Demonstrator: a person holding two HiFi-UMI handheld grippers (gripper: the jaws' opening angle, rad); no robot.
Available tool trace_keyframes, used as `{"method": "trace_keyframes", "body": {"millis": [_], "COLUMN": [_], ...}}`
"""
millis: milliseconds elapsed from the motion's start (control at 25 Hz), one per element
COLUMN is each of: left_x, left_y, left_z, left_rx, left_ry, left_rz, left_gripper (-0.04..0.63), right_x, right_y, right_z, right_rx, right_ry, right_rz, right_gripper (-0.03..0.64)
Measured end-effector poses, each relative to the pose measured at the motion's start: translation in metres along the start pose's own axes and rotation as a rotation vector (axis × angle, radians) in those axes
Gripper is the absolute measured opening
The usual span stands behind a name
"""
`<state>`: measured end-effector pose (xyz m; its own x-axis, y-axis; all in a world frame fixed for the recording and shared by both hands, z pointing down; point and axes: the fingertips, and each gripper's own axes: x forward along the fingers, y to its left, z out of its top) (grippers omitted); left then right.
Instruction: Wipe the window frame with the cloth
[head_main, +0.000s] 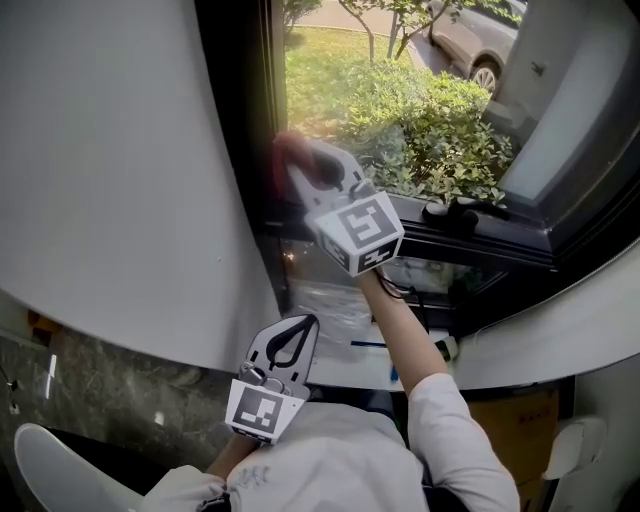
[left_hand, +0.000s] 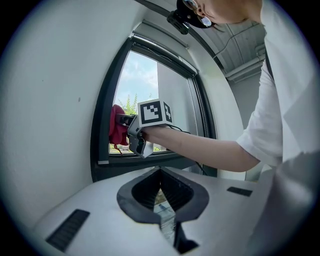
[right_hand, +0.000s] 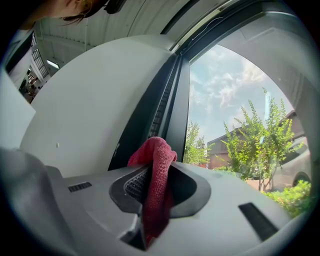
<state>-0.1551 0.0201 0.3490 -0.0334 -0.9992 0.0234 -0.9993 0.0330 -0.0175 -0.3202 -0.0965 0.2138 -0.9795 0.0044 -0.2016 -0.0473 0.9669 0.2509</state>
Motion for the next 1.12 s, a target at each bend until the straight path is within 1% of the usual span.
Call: {"method": "trace_keyframes", "body": {"millis": [240,400,600,720,880,1120], "left_x": [0.003,0.0,0.0,0.003,0.003,0.003], "left_y": [0.0,0.003,0.006,0.006,0.005,0.008], "left_z": [0.002,-0.004,-0.002,0.0,-0.002,-0.003], "left_rx": [-0.008,-0.016,-0.005,-0.009,-0.007,-0.006], "left_ry": [-0.011,0.011,0.004,-0.01,-0.006,-0.002], "left_rz": [0.013,0.026,0.034,0.032,0.023,0.029], "left_gripper": [0.009,0.009,0.009,0.009,0.009,0.009], "right_x": [-0.003,-0.004,-0.006,-0.007,-0.007,-0.009], "right_y": [0.002,0.002,0.006,0.008,0.011,0.012], "right_z": [-0.014,-0.017,-0.029,-0.036,-0.042,-0.048], "right_rx": [0.017,0.031,0.04,0.043,0.037,0.035], "right_ry": [0.028,0.035,0.082,0.109,0.14,0.157], "right_rz": [0.015,0.015,0.03,0.029,0.039,0.042], "right_gripper": [0.066,0.066,0.064,0.064,0.064,0.064]}}
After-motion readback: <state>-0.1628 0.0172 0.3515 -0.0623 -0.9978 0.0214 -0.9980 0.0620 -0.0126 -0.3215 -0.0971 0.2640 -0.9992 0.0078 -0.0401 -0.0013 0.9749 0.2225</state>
